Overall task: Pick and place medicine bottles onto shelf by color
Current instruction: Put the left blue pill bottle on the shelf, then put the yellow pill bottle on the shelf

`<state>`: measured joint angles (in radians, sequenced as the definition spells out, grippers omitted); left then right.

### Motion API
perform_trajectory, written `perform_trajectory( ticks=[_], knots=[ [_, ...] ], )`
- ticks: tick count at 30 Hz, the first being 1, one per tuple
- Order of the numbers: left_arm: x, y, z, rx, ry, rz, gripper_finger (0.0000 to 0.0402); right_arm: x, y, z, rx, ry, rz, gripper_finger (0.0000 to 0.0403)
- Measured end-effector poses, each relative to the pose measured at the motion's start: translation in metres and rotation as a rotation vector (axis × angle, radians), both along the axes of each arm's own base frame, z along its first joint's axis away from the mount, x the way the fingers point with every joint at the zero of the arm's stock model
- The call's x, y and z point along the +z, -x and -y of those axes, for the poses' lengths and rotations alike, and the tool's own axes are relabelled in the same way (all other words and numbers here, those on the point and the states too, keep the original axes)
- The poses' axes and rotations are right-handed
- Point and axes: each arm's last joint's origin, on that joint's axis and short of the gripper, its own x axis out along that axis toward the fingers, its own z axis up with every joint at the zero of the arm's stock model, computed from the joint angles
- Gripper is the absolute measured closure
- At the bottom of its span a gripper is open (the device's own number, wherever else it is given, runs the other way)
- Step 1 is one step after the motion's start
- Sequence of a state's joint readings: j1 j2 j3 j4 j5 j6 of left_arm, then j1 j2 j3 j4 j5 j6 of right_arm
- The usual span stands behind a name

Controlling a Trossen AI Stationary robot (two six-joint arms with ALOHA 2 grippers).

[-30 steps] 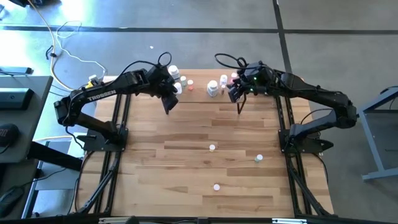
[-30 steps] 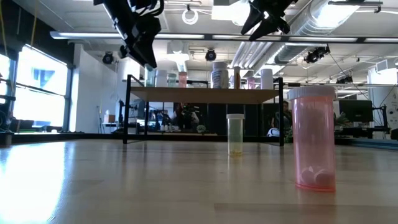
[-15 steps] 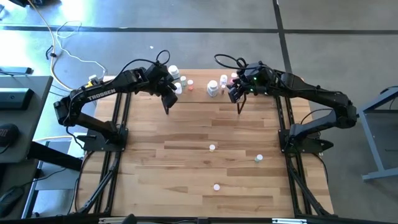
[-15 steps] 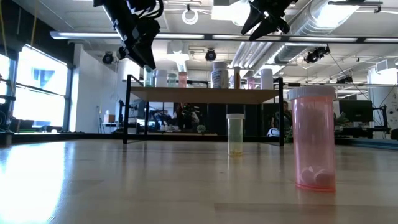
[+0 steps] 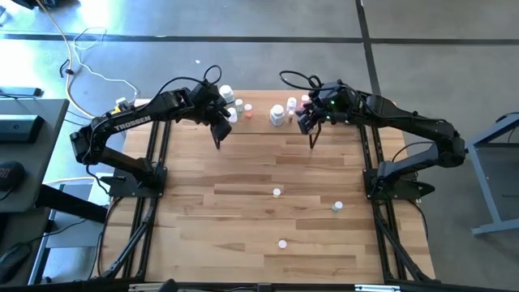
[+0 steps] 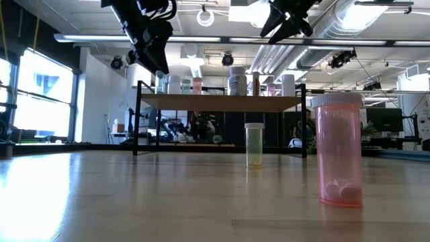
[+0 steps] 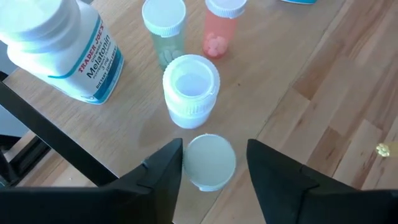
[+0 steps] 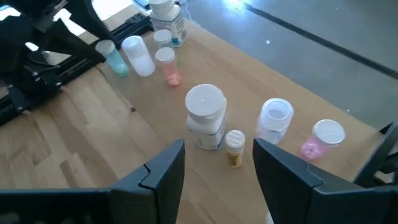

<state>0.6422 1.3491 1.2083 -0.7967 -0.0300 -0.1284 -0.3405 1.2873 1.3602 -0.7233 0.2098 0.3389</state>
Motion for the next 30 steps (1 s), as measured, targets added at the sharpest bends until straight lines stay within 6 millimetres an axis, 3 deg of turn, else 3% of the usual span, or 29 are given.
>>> perform_trajectory(
  ticks=[8,18,30],
  knots=[
    [0.001,0.0,0.0,0.021,0.01,0.009,0.0184,0.0,-0.002,-0.005,0.05,-0.085,0.038,0.0222],
    [0.03,0.003,0.002,-0.052,-0.046,-0.01,0.0176,0.0,-0.009,-0.025,0.106,-0.157,0.068,0.0222],
    [0.044,0.011,0.034,-0.208,-0.037,-0.097,0.0176,-0.006,-0.018,-0.062,0.113,-0.344,0.085,0.0222]
  ],
)
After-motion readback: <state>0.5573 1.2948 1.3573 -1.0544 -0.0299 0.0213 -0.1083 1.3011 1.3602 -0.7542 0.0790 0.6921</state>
